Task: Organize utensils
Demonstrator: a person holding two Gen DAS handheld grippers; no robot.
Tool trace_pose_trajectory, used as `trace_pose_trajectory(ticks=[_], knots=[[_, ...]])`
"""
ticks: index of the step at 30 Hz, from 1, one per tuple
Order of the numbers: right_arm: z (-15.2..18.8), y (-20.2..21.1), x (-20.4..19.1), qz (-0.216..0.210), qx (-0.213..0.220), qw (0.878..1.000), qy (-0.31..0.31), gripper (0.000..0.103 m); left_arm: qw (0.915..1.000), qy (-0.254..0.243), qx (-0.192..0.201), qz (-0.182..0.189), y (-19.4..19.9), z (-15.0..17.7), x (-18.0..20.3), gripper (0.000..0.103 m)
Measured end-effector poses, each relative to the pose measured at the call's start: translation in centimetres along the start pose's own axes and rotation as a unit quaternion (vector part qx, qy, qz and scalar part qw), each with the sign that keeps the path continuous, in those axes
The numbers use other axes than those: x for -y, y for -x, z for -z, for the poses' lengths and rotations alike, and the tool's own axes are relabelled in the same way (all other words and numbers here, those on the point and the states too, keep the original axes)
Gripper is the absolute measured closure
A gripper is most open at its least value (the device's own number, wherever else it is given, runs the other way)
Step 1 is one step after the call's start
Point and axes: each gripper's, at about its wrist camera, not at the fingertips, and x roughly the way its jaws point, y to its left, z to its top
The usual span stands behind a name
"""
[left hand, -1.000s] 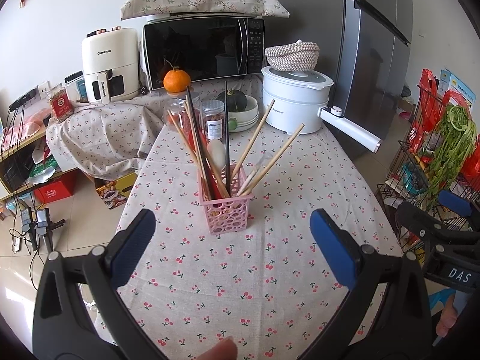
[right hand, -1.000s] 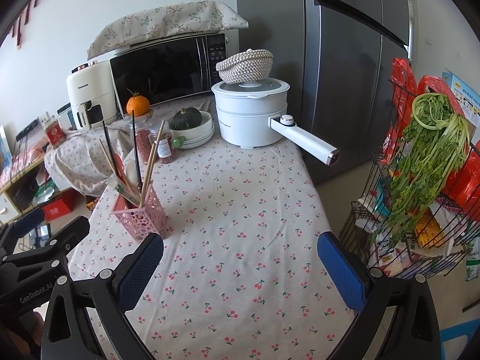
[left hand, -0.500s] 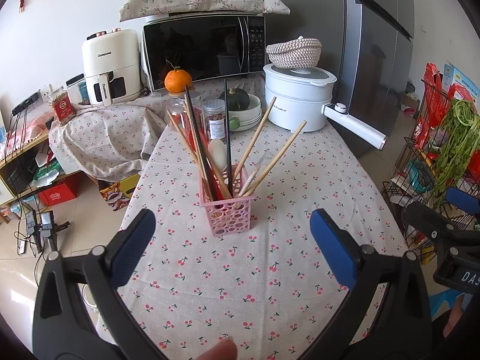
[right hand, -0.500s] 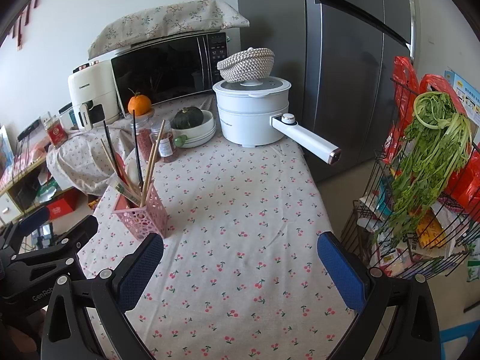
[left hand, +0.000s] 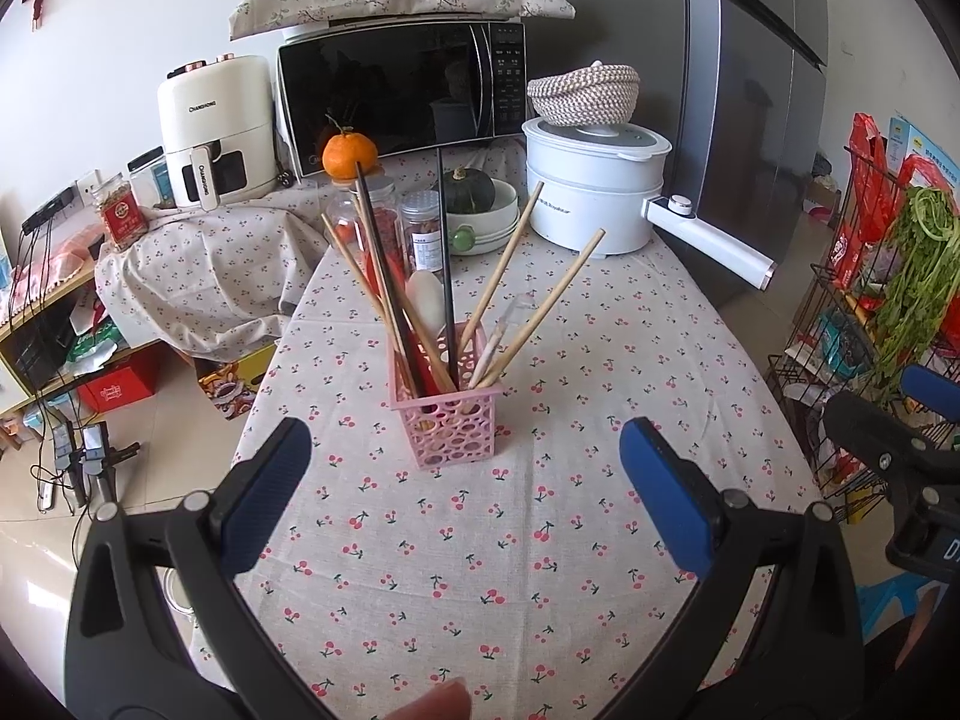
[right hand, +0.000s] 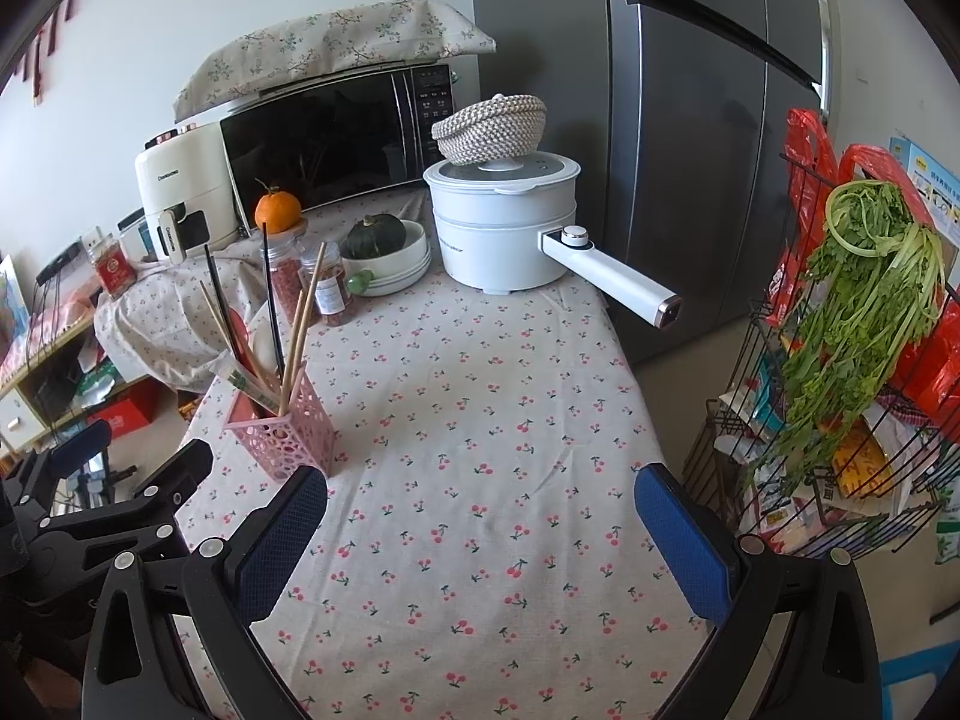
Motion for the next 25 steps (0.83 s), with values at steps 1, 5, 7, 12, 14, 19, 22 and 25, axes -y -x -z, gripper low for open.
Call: trace_pose_trajectory(ticks=[1,5,7,12,14,19,22,25], knots=[[-0.03,0.01,0.04,0.000,0.000,1.000,0.000,0.000,1.0000,0.000,-0.001,0.001,-0.05,0.03,0.00,0.001],[-0.06,-0.08,-0.02,0.001,-0.003,1.000,0.000,0.000,1.0000,-0.001,-0.005,0.003,-0.20,0.09,0.19,0.001],[-0.01,-0.10,-0.05,0.001,-0.003,1.000,0.000,0.000,1.0000,-0.001,-0.007,0.004,-0.21,0.14,0.19,0.001],[0.05,-0.17,-0.12,0.002,-0.005,1.000,0.000,0.000,1.0000,0.000,-0.008,0.004,-0.24,0.17,0.17,0.001],[0.10,-0.28,-0.10,0.002,-0.006,1.000,0.000,0.000,1.0000,0.000,-0.008,0.005,-0.25,0.17,0.19,0.001],[0.17,-0.50,-0.02,0.003,-0.008,1.000,-0.001,0.000,0.9999,0.001,-0.010,0.008,-0.31,0.33,0.14,0.001],[0.17,-0.51,0.00,0.003,-0.008,1.000,-0.001,0.000,0.9999,0.000,-0.010,0.010,-0.32,0.35,0.17,0.001],[0.17,-0.51,0.01,0.002,-0.008,1.000,0.000,0.000,0.9999,0.001,-0.012,0.012,-0.33,0.25,0.21,0.001]])
